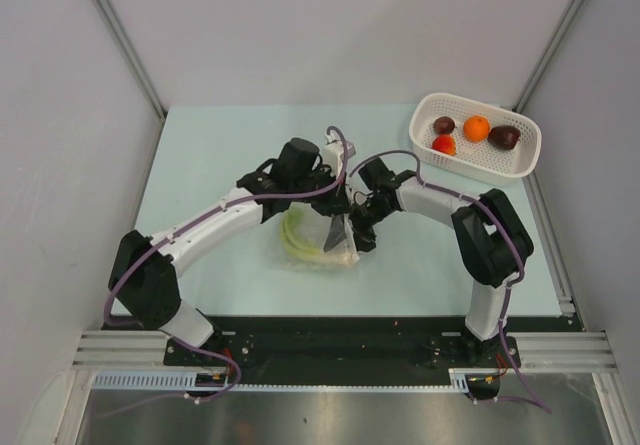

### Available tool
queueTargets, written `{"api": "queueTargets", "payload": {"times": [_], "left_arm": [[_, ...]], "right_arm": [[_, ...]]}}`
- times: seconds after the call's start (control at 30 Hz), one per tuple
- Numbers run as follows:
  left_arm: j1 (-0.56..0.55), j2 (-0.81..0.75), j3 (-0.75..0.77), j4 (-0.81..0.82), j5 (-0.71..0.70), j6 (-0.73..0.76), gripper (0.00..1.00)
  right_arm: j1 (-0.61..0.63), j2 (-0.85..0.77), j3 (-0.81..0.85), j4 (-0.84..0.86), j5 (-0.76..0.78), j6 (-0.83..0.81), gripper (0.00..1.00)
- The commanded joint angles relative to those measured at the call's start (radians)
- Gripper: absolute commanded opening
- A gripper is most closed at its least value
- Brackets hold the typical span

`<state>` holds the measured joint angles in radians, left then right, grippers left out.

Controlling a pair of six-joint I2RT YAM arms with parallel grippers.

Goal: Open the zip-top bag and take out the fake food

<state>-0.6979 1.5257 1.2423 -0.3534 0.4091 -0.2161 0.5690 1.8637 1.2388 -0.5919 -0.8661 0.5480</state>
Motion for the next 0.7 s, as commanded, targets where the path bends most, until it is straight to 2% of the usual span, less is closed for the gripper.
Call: {"api": "queueTargets", "payload": {"times": [0.0,0.13,0.17,0.23,0.3,0.33,0.37,0.43,0.47,0.53,0.57,0.63,0.67], "left_arm": [[0.009,0.028,0.051,0.018,-0.07,0.086,0.0],[0.014,0.018,0.046,-0.002,-0.076,0.089,0.0],[0.014,0.005,0.036,-0.002,-0.073,0.083,0.0],[0.014,-0.012,0.02,0.001,-0.076,0.064,0.0],[0.014,-0.038,0.0,-0.005,-0.087,0.055,0.06],[0.014,-0.047,-0.006,-0.013,-0.087,0.043,0.11],[0.015,-0.059,-0.017,-0.019,-0.079,0.035,0.25],[0.023,-0.105,-0.044,-0.038,-0.073,0.008,0.4],[0.028,-0.125,-0.056,-0.042,-0.069,-0.002,0.51],[0.047,-0.195,-0.104,-0.053,-0.038,-0.032,0.6],[0.073,-0.22,-0.122,-0.056,-0.021,-0.045,0.77],[0.106,-0.293,-0.182,-0.059,0.032,-0.087,0.87],[0.144,-0.323,-0.202,-0.062,0.042,-0.106,0.87]], "right_arm": [[0.051,0.028,0.033,-0.152,-0.051,-0.144,0.74],[0.066,0.048,0.033,-0.131,-0.077,-0.142,0.68],[0.069,0.049,0.033,-0.122,-0.085,-0.123,0.61],[0.069,0.04,0.033,-0.085,-0.093,-0.096,0.54],[0.062,0.031,0.033,-0.04,-0.09,-0.05,0.4],[0.057,0.017,0.033,-0.022,-0.086,-0.034,0.34],[0.049,0.011,0.033,-0.005,-0.083,-0.013,0.28],[0.042,-0.001,0.033,0.053,-0.074,0.036,0.24],[0.031,-0.009,0.033,0.075,-0.07,0.05,0.22],[0.019,-0.014,0.033,0.141,-0.053,0.09,0.22],[0.014,-0.015,0.033,0.164,-0.05,0.101,0.19],[-0.001,-0.014,0.033,0.236,-0.03,0.122,0.17],[-0.006,-0.012,0.033,0.254,-0.024,0.127,0.16]]}}
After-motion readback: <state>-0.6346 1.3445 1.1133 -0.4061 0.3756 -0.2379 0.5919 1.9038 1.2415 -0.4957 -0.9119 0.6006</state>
